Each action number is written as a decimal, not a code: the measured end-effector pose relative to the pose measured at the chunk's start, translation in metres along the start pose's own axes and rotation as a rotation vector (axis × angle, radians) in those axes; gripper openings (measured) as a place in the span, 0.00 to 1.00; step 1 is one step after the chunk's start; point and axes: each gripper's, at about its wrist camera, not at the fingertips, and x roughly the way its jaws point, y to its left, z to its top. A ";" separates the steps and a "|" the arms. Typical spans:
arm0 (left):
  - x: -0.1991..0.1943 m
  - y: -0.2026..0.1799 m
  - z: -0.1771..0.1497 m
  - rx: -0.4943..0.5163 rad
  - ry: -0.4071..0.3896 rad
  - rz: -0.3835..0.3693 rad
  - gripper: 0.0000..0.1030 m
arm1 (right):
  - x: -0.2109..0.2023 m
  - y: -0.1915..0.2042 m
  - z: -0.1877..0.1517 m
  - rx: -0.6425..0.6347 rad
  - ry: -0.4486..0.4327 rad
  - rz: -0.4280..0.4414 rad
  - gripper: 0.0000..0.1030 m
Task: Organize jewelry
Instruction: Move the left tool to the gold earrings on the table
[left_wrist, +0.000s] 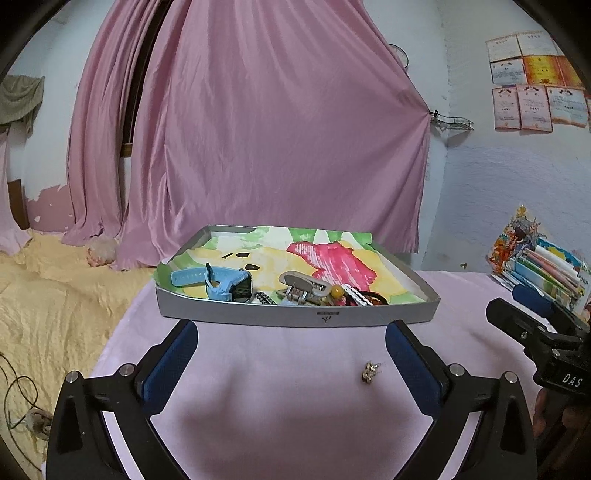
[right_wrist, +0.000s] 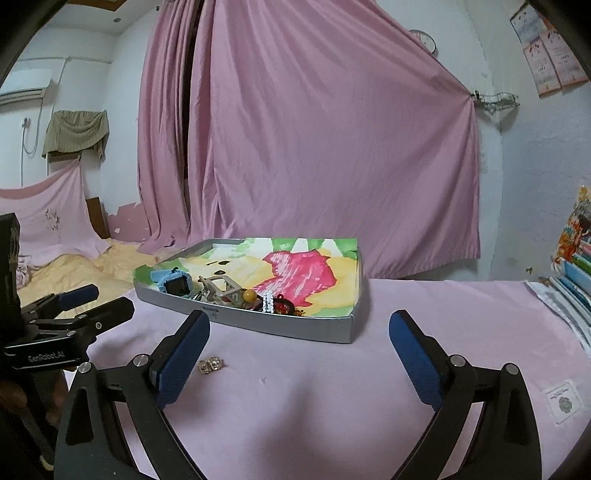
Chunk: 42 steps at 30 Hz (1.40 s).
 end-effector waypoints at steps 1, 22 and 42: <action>-0.001 -0.001 -0.001 0.005 -0.001 0.003 0.99 | -0.001 0.001 -0.001 -0.003 -0.001 -0.003 0.93; 0.024 -0.015 -0.021 0.050 0.239 -0.044 0.99 | 0.027 -0.014 -0.016 -0.049 0.251 0.056 0.93; 0.059 -0.043 -0.025 0.124 0.408 -0.145 0.44 | 0.076 0.002 -0.021 -0.160 0.501 0.267 0.37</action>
